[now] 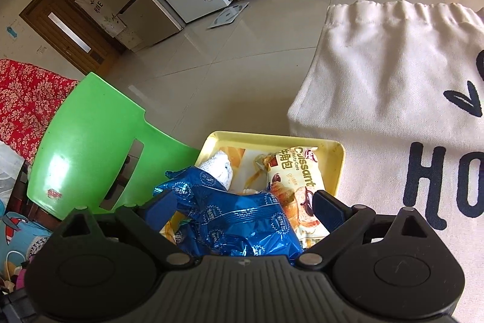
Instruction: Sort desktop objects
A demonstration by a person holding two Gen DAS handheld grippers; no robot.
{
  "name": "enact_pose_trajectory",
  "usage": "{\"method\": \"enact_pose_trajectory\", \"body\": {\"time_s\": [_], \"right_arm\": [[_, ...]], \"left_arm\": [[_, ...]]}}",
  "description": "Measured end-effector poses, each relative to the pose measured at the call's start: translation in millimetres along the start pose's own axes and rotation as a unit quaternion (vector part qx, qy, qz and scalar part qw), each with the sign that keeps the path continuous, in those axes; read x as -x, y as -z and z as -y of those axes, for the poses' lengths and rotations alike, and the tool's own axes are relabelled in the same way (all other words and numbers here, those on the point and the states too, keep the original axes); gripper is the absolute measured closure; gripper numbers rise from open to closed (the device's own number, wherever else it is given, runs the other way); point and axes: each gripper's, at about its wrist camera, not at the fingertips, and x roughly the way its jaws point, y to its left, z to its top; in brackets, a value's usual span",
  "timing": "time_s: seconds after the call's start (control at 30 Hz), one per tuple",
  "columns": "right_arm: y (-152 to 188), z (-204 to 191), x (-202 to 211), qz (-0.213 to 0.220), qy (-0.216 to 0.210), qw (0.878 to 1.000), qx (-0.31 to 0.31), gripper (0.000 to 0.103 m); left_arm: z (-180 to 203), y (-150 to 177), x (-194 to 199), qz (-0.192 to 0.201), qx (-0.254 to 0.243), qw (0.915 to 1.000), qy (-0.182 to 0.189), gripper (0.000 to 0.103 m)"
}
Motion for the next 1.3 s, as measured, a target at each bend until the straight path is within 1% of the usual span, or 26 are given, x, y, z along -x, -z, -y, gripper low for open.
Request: {"method": "enact_pose_trajectory", "body": {"time_s": [0.23, 0.3, 0.33, 0.67, 1.03, 1.3], "right_arm": [[1.0, -1.4, 8.6, 0.002, 0.018, 1.000, 0.013, 0.006], [0.8, -2.4, 12.4, 0.005, 0.023, 1.000, 0.016, 0.006], [0.7, -2.5, 14.3, 0.006, 0.025, 1.000, 0.017, 0.006], [1.4, 1.4, 32.1, 0.010, 0.052, 0.998, 0.032, 0.006], [2.8, 11.0, 49.5, 0.014, 0.072, 0.996, 0.050, 0.006], [3.9, 21.1, 59.1, 0.013, 0.089, 0.994, 0.060, 0.006]], "left_arm": [[1.9, 1.6, 3.8, -0.001, -0.007, 1.0000, 0.007, 0.005], [2.5, 2.2, 5.8, 0.001, -0.010, 0.9999, 0.007, 0.003], [2.5, 2.2, 6.4, 0.001, -0.011, 0.9999, 0.007, 0.001], [13.0, 8.4, 15.9, -0.001, -0.032, 0.9992, 0.023, 0.001], [24.8, 15.3, 23.9, -0.005, -0.050, 0.9983, 0.029, 0.001], [36.9, 21.7, 27.8, -0.004, -0.073, 0.9966, 0.038, 0.001]]}}
